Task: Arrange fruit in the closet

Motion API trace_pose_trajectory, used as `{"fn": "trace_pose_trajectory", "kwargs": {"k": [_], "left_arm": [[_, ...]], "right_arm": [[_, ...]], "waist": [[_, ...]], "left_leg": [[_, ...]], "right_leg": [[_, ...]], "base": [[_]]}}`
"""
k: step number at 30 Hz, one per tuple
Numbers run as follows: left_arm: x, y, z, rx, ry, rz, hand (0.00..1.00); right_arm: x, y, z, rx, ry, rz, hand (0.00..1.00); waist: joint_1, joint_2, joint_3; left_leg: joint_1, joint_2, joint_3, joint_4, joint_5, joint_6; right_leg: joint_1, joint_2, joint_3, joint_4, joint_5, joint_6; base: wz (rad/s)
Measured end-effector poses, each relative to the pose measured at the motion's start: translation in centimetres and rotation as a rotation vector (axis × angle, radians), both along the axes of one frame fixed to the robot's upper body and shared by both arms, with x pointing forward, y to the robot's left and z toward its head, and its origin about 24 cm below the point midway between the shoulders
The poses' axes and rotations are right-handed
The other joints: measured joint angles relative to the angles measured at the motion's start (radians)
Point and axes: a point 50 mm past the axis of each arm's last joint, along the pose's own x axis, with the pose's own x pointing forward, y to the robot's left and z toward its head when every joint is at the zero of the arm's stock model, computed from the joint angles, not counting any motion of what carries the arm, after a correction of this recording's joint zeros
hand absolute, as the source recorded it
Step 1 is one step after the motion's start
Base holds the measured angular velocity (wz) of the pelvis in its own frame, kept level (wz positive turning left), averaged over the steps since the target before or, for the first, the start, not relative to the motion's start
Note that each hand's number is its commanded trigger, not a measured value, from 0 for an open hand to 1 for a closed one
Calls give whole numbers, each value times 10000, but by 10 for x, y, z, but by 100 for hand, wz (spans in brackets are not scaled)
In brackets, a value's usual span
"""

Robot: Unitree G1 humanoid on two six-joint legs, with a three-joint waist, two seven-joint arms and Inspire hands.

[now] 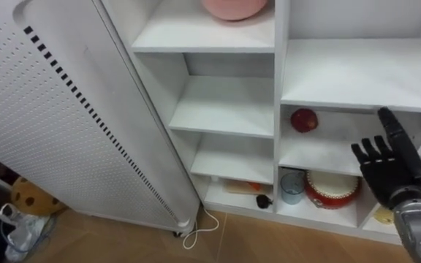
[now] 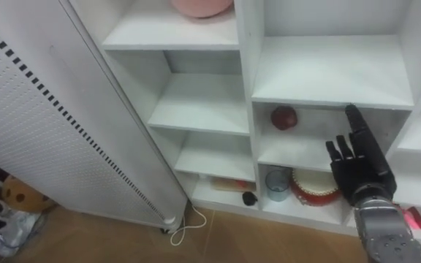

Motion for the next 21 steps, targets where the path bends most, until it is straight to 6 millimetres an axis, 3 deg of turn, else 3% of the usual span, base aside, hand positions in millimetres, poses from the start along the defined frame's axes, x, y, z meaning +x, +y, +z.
{"fn": "trace_pose_trajectory", "kwargs": {"k": [5,8,14,15,16,17,19,21], "left_arm": [[-5,9,-1,167,267,548,0],[-4,12,0,227,183,834,0],[-1,18,1,641,2,607,0],[0,18,2,789,-54,505,0],[-3,19,2,917,-105,516,0],[-4,20,2,955,-135,580,0],[-5,25,3,1092,-247,840,0],[-4,28,4,1190,-397,865,0]], "right_arm": [[-47,-12,-68,-373,2439,45,0],[-67,-15,-89,-543,3339,107,0],[-134,-2,-152,-1781,6346,1539,0],[-152,3,-165,-2192,7060,2124,0],[-173,8,-178,-2593,7818,2824,0],[-183,11,-184,-2782,8193,3189,0],[-218,20,-201,-3804,9474,4815,0],[-237,22,-207,-4437,10080,5826,0]], "waist": [[-160,15,-3],[-350,22,-11],[-930,-68,-55],[-1029,-110,-80],[-1108,-216,-158],[-1142,-260,-190],[-1375,-535,-313],[-1560,-696,-347]], "left_leg": [[1095,-13,-13,-797,29,-28],[1510,11,-23,-1180,44,-46],[3127,-12,-23,-2525,169,-130],[3544,-7,-38,-2866,215,-169],[3995,-8,-46,-3226,273,-218],[4206,-12,-79,-3359,304,-248],[4941,2,-165,-3823,359,-327],[5492,8,-232,-4117,381,-365]], "right_leg": [[1196,101,-169,-926,126,125],[1663,191,-271,-1427,217,171],[3282,437,-359,-2792,572,309],[3722,512,-407,-3173,645,329],[4196,583,-484,-3584,720,326],[4434,608,-557,-3791,757,316],[5278,750,-698,-4452,825,324],[5958,851,-822,-4942,895,353]], "base": [[-1],[-2],[-4],[0],[0],[4],[12],[10]]}}
